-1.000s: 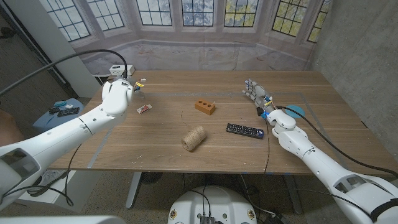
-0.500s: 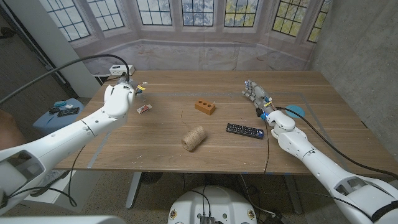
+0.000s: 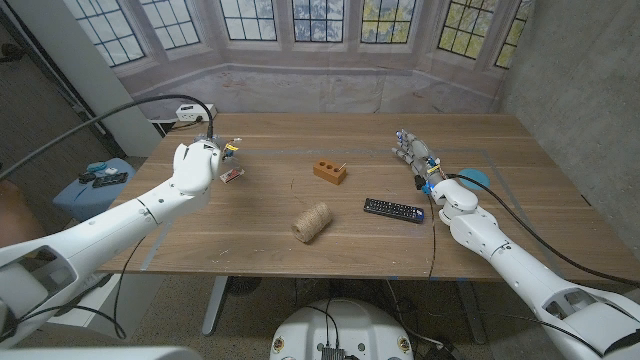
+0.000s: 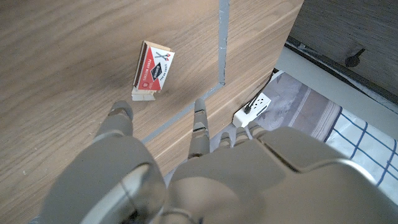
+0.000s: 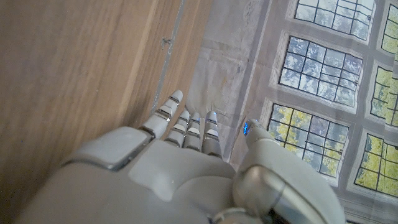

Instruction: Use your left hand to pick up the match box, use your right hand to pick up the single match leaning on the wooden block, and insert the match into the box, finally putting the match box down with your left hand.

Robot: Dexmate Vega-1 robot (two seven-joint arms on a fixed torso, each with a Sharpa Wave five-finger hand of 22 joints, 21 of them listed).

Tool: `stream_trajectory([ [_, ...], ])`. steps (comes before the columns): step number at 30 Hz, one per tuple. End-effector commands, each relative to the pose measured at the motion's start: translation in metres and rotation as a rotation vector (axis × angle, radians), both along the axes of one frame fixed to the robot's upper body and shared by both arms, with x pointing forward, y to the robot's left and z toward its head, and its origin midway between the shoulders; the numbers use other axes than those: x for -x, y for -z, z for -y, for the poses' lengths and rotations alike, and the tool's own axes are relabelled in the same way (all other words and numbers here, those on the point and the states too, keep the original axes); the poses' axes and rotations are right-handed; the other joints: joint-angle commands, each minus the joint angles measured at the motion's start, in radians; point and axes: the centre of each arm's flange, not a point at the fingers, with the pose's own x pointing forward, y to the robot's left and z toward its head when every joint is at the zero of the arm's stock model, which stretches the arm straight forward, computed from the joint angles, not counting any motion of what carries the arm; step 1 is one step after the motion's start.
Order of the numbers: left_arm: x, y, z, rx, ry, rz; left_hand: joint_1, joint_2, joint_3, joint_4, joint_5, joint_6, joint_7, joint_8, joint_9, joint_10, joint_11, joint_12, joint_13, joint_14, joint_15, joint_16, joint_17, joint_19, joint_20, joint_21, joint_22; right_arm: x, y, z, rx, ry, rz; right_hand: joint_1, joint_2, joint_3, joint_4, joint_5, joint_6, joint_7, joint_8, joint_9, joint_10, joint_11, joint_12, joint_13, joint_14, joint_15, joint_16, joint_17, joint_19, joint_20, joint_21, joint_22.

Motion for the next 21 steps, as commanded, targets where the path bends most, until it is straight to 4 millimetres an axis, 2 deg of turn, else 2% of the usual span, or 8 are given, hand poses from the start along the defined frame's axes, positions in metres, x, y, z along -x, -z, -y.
stream_trajectory([
  [1,0.0022,0.0128,-0.0019,0.011,0.001,0.004,0.014,0.004,0.009,0.001,0.000,0.014,-0.005,0.010,0.004,-0.081,-0.009,0.006,0.002,-0.173,-0.002,0.006,0.001,-0.066,0.000,0.009,0.002,0.0017,-0.0035,0.0041,0.009,0.006,0.000,0.007,-0.001,0.000,-0.007,-0.002,0.007,0.006,0.003,0.005,0.000,0.007,0.006,0.005,0.003,0.009,0.008,0.000,0.005,0.004,0.006,0.002],
  [8,0.0011,0.0139,-0.0074,0.001,0.006,0.026,0.026,0.009,0.014,-0.002,0.002,0.027,-0.009,0.012,0.004,-0.068,-0.014,0.008,0.001,-0.154,-0.010,0.009,0.001,-0.043,-0.005,0.014,0.001,-0.0004,-0.0054,0.0012,0.013,0.006,-0.002,0.007,-0.001,0.000,-0.009,-0.002,0.005,0.007,0.002,0.005,-0.001,0.009,0.006,0.005,0.002,0.009,0.008,0.000,0.005,0.004,0.006,0.002],
  [11,-0.0003,0.0145,-0.0086,-0.002,0.010,0.037,0.040,0.010,0.018,-0.005,0.003,0.047,-0.013,0.015,0.005,-0.052,-0.039,0.010,0.001,-0.130,-0.024,0.012,0.001,-0.022,-0.010,0.016,0.001,-0.0014,-0.0050,-0.0001,0.013,0.007,-0.006,0.007,-0.001,0.000,-0.009,-0.002,0.006,0.006,0.002,0.005,-0.002,0.005,0.006,0.005,0.002,0.010,0.008,0.001,0.005,0.004,0.006,0.002],
  [12,-0.0010,0.0147,-0.0088,-0.002,0.009,0.039,0.041,0.010,0.019,-0.005,0.003,0.049,-0.014,0.016,0.005,-0.051,-0.041,0.010,0.001,-0.130,-0.024,0.011,0.001,-0.019,-0.011,0.016,0.001,-0.0017,-0.0048,-0.0004,0.013,0.006,-0.008,0.007,-0.001,0.000,-0.009,-0.002,0.006,0.006,0.002,0.005,-0.002,0.006,0.006,0.005,0.002,0.010,0.007,0.001,0.005,0.004,0.006,0.002],
  [21,-0.0063,0.0149,-0.0089,-0.023,0.026,0.053,0.051,0.010,0.021,-0.006,0.003,0.053,-0.011,0.014,0.005,-0.046,-0.032,0.009,0.001,-0.124,-0.024,0.009,0.000,-0.006,-0.024,0.017,0.001,-0.0015,-0.0023,-0.0001,0.008,0.018,-0.015,0.007,-0.001,0.000,-0.011,-0.002,0.006,0.008,0.002,0.005,-0.002,0.010,0.006,0.005,0.002,0.011,0.008,0.001,0.005,0.005,0.006,0.002],
])
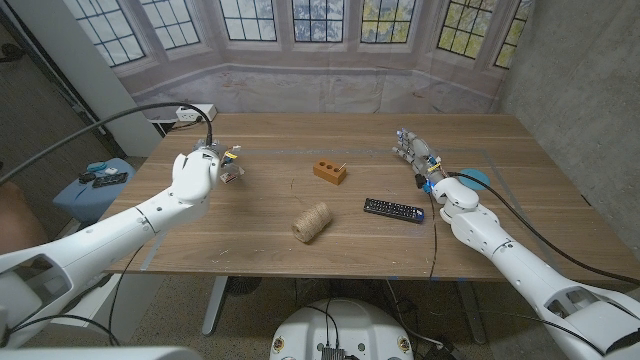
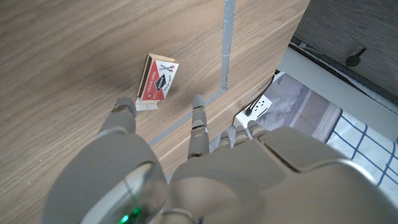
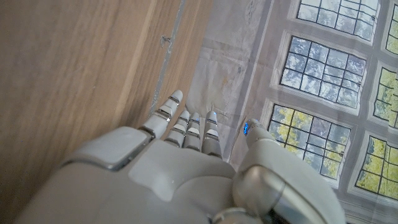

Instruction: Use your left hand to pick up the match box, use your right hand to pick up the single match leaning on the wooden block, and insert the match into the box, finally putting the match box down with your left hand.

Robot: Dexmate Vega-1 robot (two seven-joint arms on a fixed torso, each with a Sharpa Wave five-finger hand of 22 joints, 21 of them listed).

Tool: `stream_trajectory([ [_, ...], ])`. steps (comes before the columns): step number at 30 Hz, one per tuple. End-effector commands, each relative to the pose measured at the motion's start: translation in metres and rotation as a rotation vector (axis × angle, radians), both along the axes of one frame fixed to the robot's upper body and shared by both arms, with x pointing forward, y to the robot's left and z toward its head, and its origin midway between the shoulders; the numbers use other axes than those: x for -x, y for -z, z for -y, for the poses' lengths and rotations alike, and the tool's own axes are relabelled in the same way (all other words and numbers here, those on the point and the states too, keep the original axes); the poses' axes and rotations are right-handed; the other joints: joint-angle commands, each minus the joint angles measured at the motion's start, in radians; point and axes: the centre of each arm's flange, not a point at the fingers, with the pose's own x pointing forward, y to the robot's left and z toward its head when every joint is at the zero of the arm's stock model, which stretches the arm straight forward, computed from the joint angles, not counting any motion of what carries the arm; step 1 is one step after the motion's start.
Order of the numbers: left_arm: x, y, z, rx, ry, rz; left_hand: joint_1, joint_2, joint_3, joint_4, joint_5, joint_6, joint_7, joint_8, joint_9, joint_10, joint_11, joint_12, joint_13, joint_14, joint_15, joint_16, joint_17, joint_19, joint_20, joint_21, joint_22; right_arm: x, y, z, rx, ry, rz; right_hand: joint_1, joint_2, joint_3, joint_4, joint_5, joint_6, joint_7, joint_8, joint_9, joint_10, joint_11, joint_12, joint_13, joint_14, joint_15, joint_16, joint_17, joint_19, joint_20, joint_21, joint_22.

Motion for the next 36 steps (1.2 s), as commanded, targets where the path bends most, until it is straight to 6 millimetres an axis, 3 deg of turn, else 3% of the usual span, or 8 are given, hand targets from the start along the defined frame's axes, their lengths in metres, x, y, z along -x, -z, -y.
stream_trajectory([
  [1,-0.006,0.000,0.000,-0.027,0.036,0.042,0.015,-0.003,0.006,0.001,0.003,0.005,-0.001,0.004,0.005,-0.045,0.003,0.009,0.001,-0.122,-0.006,0.003,0.000,-0.004,-0.007,0.005,0.003,-0.001,0.002,-0.002,-0.003,0.010,-0.011,0.007,-0.001,0.004,-0.006,-0.002,0.006,0.008,0.002,0.005,0.001,0.006,0.006,0.005,0.003,0.011,0.008,0.001,0.005,0.005,0.006,0.002],
  [21,-0.012,0.014,0.002,-0.003,0.053,0.056,0.027,-0.005,0.007,0.001,0.003,0.025,-0.009,0.005,0.005,-0.026,0.007,0.010,0.000,-0.099,-0.009,0.003,0.000,0.020,-0.018,0.005,0.002,0.005,0.005,-0.001,-0.002,0.027,-0.016,0.008,-0.001,0.005,-0.011,-0.002,0.008,0.012,0.002,0.005,0.002,0.006,0.007,0.005,0.004,0.014,0.008,0.000,0.007,0.012,0.007,0.002],
  [36,-0.013,0.022,0.001,0.002,0.068,0.097,0.078,-0.004,0.020,-0.008,0.004,0.087,0.008,0.018,0.005,0.033,0.020,0.019,0.000,-0.048,-0.014,0.006,0.000,0.075,-0.026,0.007,0.001,0.003,0.004,-0.003,0.006,0.028,-0.026,0.008,-0.001,0.005,-0.013,-0.002,0.010,0.015,0.002,0.005,0.001,0.006,0.006,0.005,0.004,0.015,0.008,0.001,0.010,0.019,0.008,0.002],
])
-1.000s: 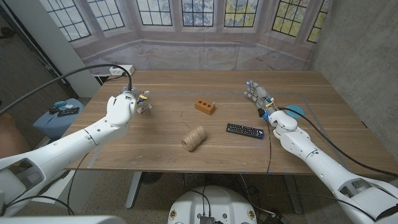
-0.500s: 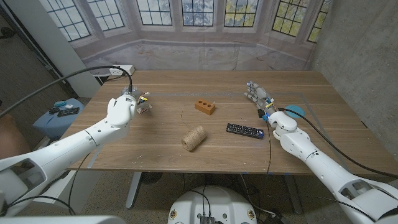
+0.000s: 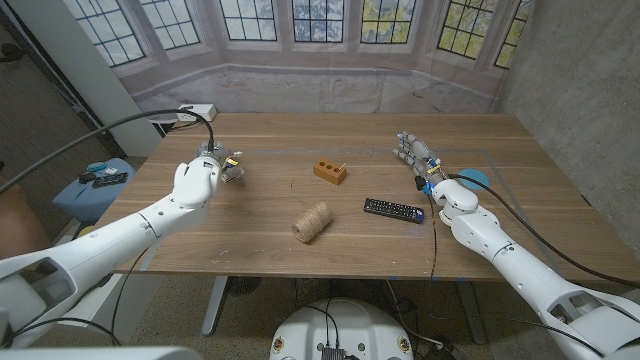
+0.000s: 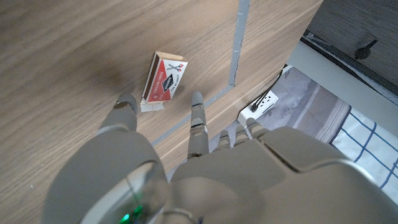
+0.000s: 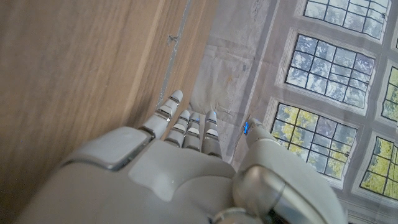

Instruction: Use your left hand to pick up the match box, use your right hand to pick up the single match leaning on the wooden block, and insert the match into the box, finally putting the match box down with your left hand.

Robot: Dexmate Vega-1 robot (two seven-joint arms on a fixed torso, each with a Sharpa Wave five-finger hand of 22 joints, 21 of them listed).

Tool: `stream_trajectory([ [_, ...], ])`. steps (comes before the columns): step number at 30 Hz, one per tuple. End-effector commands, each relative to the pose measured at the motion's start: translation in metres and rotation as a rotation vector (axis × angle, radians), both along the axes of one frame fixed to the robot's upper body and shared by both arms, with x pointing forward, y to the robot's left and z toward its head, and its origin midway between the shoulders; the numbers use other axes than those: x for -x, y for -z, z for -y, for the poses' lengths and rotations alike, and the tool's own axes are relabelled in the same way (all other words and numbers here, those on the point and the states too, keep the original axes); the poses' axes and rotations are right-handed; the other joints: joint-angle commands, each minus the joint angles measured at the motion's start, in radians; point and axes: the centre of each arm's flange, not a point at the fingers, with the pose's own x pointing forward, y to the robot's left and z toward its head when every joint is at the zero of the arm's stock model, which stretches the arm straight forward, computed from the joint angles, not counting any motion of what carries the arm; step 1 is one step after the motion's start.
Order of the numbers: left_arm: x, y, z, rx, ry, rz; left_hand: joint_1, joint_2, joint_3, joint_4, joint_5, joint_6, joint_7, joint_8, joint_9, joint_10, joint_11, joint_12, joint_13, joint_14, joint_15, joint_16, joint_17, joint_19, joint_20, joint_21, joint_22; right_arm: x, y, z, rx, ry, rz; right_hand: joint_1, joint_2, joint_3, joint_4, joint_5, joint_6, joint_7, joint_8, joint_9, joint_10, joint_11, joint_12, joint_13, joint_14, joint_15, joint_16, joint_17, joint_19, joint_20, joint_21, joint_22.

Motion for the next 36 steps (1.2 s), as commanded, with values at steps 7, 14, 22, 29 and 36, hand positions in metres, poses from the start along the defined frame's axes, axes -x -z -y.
stream_trajectory([
  [7,-0.0003,0.0062,-0.0027,0.008,0.013,0.048,0.040,-0.002,0.009,-0.003,0.003,0.035,0.005,0.009,0.005,0.041,0.017,0.010,0.000,-0.025,-0.001,0.007,0.000,0.037,0.001,0.008,0.000,-0.0022,-0.0016,-0.0023,0.009,0.001,-0.009,0.008,-0.001,0.004,-0.005,-0.002,0.007,0.012,0.003,0.005,0.004,0.008,0.006,0.005,0.003,0.008,0.008,0.001,0.002,0.012,0.004,0.003],
  [14,-0.0003,0.0052,-0.0029,0.009,-0.001,0.047,0.045,-0.003,0.009,-0.002,0.003,0.037,0.001,0.007,0.005,0.044,0.017,0.008,0.000,-0.022,-0.001,0.005,0.000,0.041,0.001,0.006,0.000,-0.0023,-0.0017,-0.0026,0.009,0.002,-0.011,0.008,0.000,0.004,-0.006,-0.002,0.008,0.014,0.003,0.005,0.005,0.010,0.007,0.005,0.003,0.010,0.008,0.001,0.002,0.013,0.004,0.003],
  [22,0.0005,0.0057,-0.0042,0.012,0.000,0.051,0.050,-0.004,0.010,-0.001,0.003,0.041,-0.002,0.006,0.006,0.050,0.014,0.007,0.000,-0.015,-0.002,0.005,0.000,0.052,-0.003,0.007,0.000,-0.0030,-0.0009,-0.0046,0.007,-0.002,-0.014,0.007,0.000,0.004,-0.007,-0.002,0.009,0.018,0.003,0.005,0.004,0.012,0.006,0.004,0.001,0.013,0.008,0.001,0.002,0.013,0.005,0.003],
  [29,0.0000,0.0085,-0.0060,0.017,0.002,0.059,0.058,-0.004,0.012,-0.001,0.004,0.053,-0.007,0.007,0.006,0.059,0.009,0.007,0.000,-0.003,-0.008,0.006,0.000,0.060,-0.005,0.006,0.000,-0.0038,-0.0005,-0.0069,0.008,-0.005,-0.018,0.007,0.000,0.004,-0.008,-0.002,0.010,0.018,0.003,0.005,0.004,0.013,0.006,0.004,0.001,0.013,0.008,0.001,0.003,0.013,0.005,0.003],
  [36,-0.0024,0.0106,-0.0060,0.012,0.005,0.061,0.063,-0.004,0.013,0.000,0.004,0.062,-0.011,0.008,0.006,0.063,0.007,0.006,0.000,0.002,-0.010,0.005,0.000,0.067,-0.009,0.005,0.000,-0.0053,0.0005,-0.0080,0.004,-0.006,-0.018,0.007,0.000,0.004,-0.009,-0.002,0.010,0.018,0.002,0.005,0.003,0.012,0.006,0.004,0.001,0.013,0.008,0.001,0.002,0.014,0.004,0.003],
])
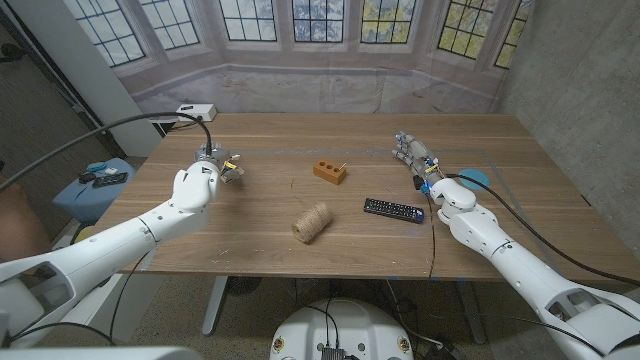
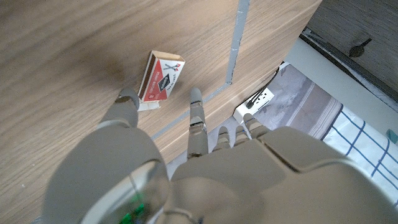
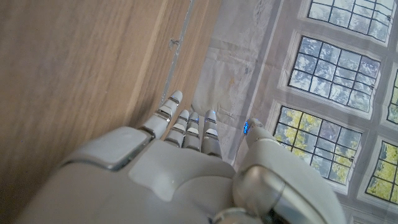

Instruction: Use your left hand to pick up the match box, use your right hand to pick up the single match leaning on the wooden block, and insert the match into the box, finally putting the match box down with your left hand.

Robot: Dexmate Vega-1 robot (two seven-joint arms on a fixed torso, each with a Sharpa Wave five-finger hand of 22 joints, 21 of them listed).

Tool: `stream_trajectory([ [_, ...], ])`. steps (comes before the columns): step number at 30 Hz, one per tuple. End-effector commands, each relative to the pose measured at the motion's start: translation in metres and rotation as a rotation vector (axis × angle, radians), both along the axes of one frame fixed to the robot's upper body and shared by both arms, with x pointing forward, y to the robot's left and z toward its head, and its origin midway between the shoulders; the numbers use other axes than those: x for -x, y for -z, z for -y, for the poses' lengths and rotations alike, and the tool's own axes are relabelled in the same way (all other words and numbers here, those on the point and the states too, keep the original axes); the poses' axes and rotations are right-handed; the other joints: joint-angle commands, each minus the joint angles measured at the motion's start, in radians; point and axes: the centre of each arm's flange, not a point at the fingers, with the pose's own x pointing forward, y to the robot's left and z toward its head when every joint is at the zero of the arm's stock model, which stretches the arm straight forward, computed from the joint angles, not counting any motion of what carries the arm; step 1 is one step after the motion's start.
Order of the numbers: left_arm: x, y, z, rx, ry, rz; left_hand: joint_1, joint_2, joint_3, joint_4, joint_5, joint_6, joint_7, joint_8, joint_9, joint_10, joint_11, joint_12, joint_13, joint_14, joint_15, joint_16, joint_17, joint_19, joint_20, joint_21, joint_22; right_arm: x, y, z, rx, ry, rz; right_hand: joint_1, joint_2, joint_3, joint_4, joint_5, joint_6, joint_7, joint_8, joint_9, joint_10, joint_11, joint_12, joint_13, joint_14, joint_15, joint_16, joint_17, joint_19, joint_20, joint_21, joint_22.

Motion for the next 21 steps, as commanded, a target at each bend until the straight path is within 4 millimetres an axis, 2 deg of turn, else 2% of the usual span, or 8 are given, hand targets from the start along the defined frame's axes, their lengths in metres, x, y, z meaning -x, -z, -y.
stream_trajectory([
  [1,-0.0024,0.0038,-0.0008,0.006,0.000,0.016,0.015,0.000,0.005,0.000,0.004,0.014,0.000,0.003,0.001,0.004,0.000,0.004,-0.001,0.003,-0.011,0.005,0.000,0.012,0.004,0.005,0.000,-0.0028,0.0019,-0.0044,-0.005,-0.006,-0.005,0.007,0.000,0.000,-0.005,-0.002,0.003,0.003,0.002,0.005,0.003,0.001,0.006,0.004,0.001,0.003,0.008,0.002,0.006,0.009,0.005,0.003],
  [21,-0.0105,0.0092,0.0008,0.022,0.026,0.022,0.024,0.002,0.005,0.004,0.004,0.031,-0.006,0.001,0.002,0.022,-0.009,0.003,-0.001,0.018,-0.016,0.004,0.000,0.028,-0.001,0.003,0.000,-0.0010,0.0056,-0.0036,-0.006,0.001,-0.014,0.005,0.000,-0.001,-0.006,-0.002,0.003,0.004,0.001,0.004,0.002,0.003,0.006,0.004,0.000,0.002,0.008,0.002,0.007,0.010,0.005,0.003],
])
